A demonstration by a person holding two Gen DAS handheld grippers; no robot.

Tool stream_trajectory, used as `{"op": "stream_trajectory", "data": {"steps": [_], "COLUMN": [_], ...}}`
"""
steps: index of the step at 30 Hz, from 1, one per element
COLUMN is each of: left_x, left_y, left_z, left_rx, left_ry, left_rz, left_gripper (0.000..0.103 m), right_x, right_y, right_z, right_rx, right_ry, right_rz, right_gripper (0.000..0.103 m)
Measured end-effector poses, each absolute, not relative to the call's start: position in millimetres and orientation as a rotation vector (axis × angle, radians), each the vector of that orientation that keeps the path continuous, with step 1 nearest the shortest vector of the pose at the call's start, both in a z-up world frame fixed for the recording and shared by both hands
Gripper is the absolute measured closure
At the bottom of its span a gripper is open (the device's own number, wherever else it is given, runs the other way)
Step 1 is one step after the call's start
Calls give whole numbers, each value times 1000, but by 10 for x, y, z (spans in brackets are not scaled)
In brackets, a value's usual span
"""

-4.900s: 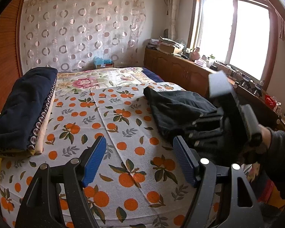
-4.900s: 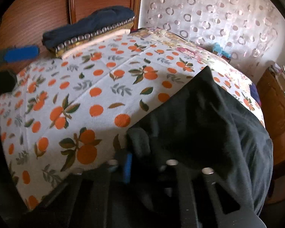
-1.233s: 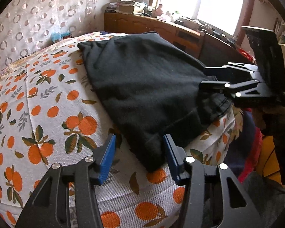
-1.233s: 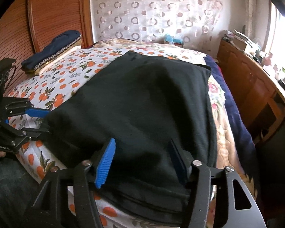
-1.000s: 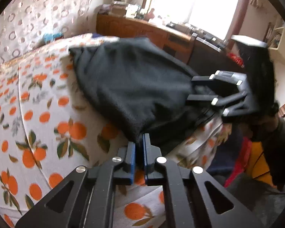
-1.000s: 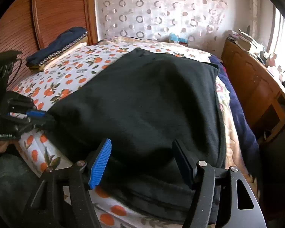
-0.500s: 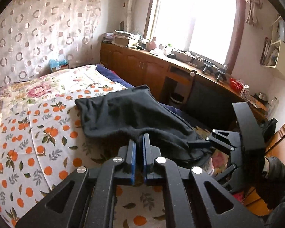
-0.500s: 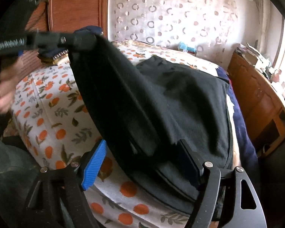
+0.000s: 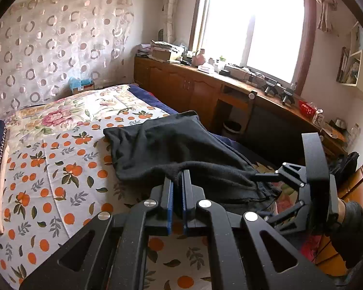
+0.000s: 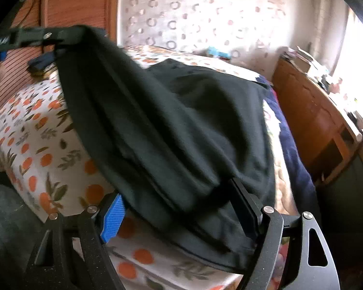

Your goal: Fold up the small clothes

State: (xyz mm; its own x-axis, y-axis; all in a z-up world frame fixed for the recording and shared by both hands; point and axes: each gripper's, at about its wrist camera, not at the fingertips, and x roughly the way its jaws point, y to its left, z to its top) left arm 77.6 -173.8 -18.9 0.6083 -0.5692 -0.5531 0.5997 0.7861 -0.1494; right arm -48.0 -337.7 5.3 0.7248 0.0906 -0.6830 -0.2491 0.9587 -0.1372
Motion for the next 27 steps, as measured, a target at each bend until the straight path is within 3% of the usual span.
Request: {"op": "stream_trajectory", "data": {"steps": [6,9,17,27], "left_x": [779,772,817,1478], "left_y": [-1726,-1709,-1663,-1595], "left_z": [-186,-175,-195,-45], "left_rx": [55,50,49,74], "left_ry": [617,616,620,609], "left_rz": [-666,-663,-649,-577], "left_gripper": [97,97,97,97], "right_x": [-463,-433,-326,253], "right_y": [-3505,-3529,-3582,-3547], "right_z": [37,5,84,806], "right_rx": [-209,-215,-193,-208], "right_ry": [736,745,717,520], "right_rz": [143,131,128,139], "right_gripper": [22,34,92,95]}}
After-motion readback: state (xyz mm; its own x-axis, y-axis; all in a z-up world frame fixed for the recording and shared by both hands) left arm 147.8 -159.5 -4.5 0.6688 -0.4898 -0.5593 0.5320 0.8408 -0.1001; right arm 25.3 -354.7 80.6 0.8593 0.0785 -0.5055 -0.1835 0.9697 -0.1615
